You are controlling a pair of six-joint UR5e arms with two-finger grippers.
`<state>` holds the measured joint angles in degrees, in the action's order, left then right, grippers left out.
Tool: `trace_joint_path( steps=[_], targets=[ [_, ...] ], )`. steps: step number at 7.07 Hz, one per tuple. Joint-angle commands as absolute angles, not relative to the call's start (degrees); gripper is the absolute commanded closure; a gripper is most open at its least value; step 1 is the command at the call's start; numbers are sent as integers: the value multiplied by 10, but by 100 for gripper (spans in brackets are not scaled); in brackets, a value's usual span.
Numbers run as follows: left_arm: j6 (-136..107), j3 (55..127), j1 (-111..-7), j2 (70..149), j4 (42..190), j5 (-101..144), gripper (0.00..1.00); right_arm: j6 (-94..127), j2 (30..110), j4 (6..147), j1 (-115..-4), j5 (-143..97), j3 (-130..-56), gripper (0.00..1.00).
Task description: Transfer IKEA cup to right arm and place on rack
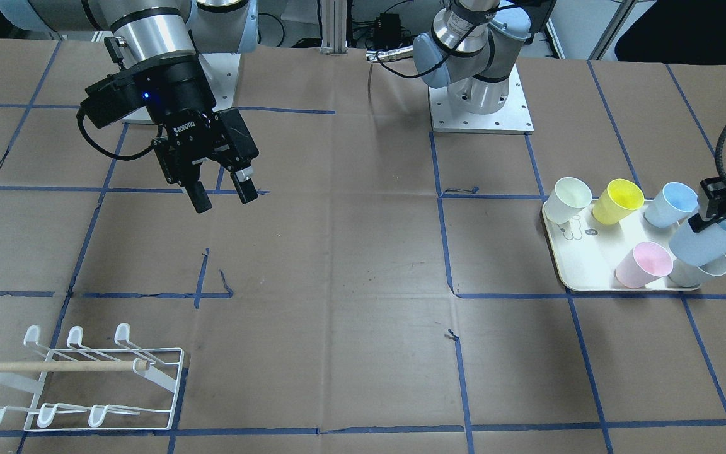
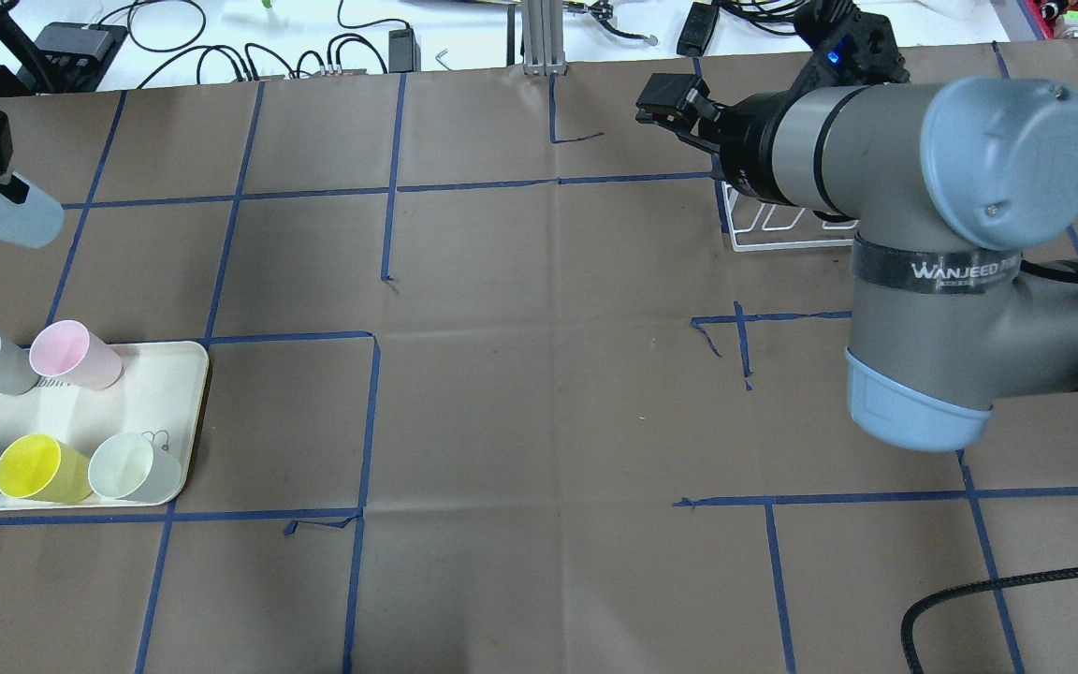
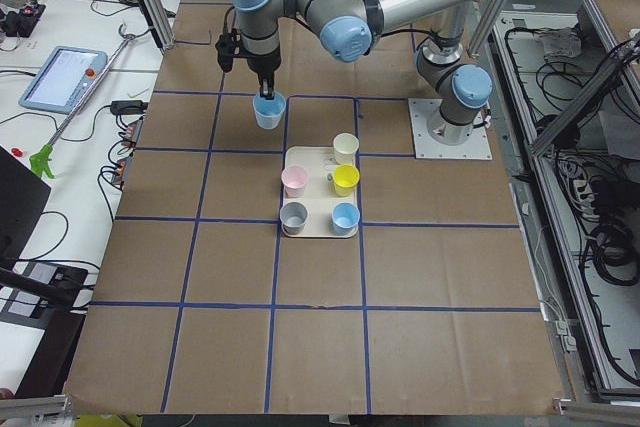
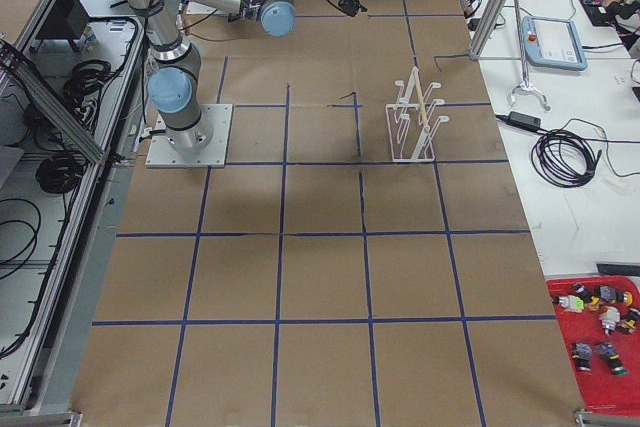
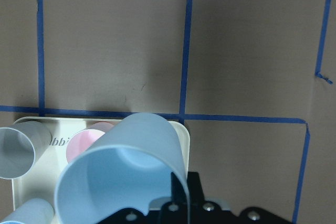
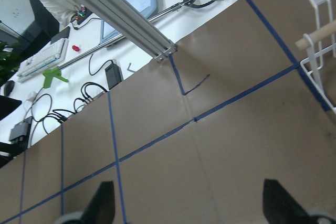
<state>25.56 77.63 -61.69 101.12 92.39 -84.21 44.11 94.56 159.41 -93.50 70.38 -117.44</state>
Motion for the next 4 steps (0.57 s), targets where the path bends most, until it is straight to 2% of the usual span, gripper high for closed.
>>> trace_joint_path(
  steps=[1, 3, 4],
  targets=[
    [262, 766, -619, 1014, 896, -734, 100, 614, 947, 1656, -937, 685, -1194, 0],
    [262, 792, -623, 1013, 834, -610, 100, 703, 945, 1694, -937, 610, -1211, 0],
    [272, 828, -624, 1006, 787, -535, 100, 746, 944, 1745, -937, 607, -1217, 0]
  ],
)
